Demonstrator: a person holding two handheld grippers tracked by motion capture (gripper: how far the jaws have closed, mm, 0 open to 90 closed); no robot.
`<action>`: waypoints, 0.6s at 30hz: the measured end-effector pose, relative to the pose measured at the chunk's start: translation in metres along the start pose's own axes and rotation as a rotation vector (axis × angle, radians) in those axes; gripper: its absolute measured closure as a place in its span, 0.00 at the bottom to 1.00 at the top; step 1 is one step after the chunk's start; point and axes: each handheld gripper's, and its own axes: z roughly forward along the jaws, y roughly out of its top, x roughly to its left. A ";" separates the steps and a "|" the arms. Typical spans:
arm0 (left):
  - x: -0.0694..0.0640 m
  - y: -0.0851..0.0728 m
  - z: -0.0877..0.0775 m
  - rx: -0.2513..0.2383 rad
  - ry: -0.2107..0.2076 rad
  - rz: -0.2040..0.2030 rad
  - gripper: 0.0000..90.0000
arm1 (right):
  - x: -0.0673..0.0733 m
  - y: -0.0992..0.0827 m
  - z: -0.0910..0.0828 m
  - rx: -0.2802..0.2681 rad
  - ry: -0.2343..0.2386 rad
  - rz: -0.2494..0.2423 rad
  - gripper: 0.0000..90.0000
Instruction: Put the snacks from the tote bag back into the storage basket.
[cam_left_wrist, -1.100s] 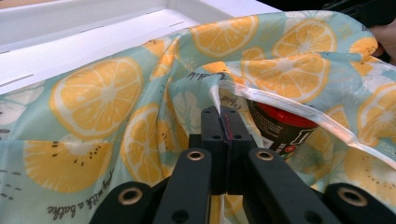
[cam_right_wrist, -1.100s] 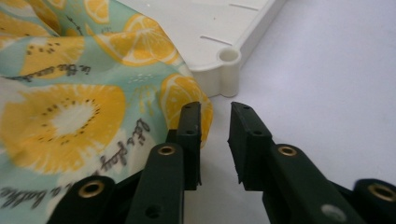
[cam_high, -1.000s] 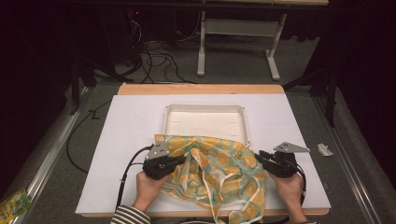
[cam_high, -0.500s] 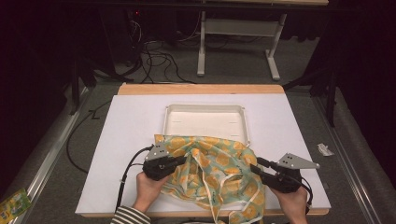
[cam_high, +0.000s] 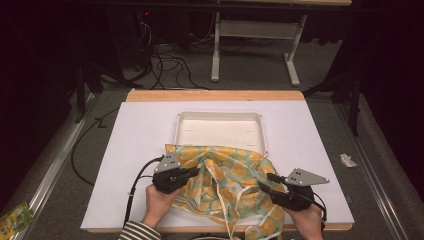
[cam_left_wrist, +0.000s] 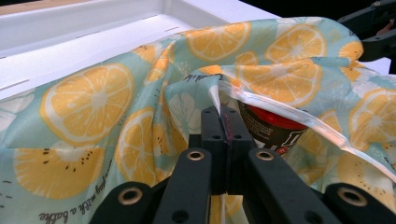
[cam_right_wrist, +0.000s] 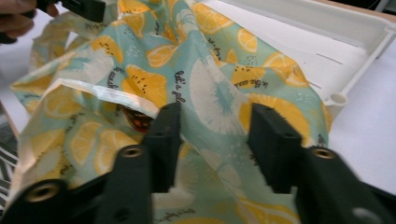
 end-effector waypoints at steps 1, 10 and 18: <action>0.000 0.000 0.000 -0.001 0.000 -0.001 1.00 | 0.000 0.000 0.001 0.006 0.000 -0.003 0.75; -0.001 0.000 0.000 0.000 -0.003 0.005 1.00 | -0.002 0.004 0.008 0.028 0.035 -0.011 1.00; -0.001 0.000 -0.001 -0.004 0.002 0.008 0.99 | -0.003 0.007 0.006 0.015 0.023 -0.009 1.00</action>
